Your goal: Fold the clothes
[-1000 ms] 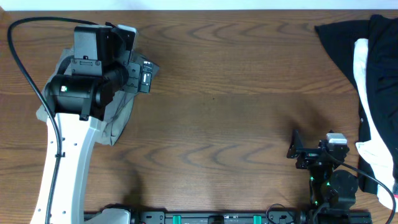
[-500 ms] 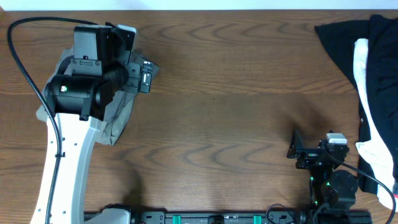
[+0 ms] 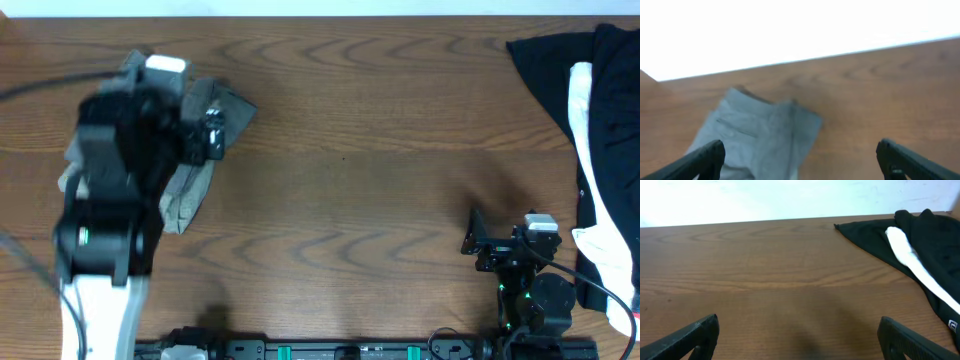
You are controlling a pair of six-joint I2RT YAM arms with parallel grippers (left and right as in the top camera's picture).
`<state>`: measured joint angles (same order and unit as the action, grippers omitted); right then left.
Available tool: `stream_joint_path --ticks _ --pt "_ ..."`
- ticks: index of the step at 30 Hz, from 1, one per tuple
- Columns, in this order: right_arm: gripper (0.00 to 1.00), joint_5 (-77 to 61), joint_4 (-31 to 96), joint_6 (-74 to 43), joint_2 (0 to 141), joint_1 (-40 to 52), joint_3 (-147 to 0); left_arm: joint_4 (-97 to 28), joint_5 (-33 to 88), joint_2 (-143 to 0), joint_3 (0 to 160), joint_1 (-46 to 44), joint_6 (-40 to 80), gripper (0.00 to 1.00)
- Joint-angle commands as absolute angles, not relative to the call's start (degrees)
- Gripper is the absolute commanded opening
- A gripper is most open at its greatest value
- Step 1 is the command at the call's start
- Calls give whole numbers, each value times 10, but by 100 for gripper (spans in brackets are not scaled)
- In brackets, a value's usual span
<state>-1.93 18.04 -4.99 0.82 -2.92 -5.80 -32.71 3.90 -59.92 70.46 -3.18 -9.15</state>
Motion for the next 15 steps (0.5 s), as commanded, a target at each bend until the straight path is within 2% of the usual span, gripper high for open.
stream_joint_path --ticks 1,15 --pt "99 -24 178 -46 4 -22 -55 -284 41 -524 618 -12 -83 98" --pt "99 -24 178 -46 4 -22 -55 -139 47 -202 299 9 -82 98"
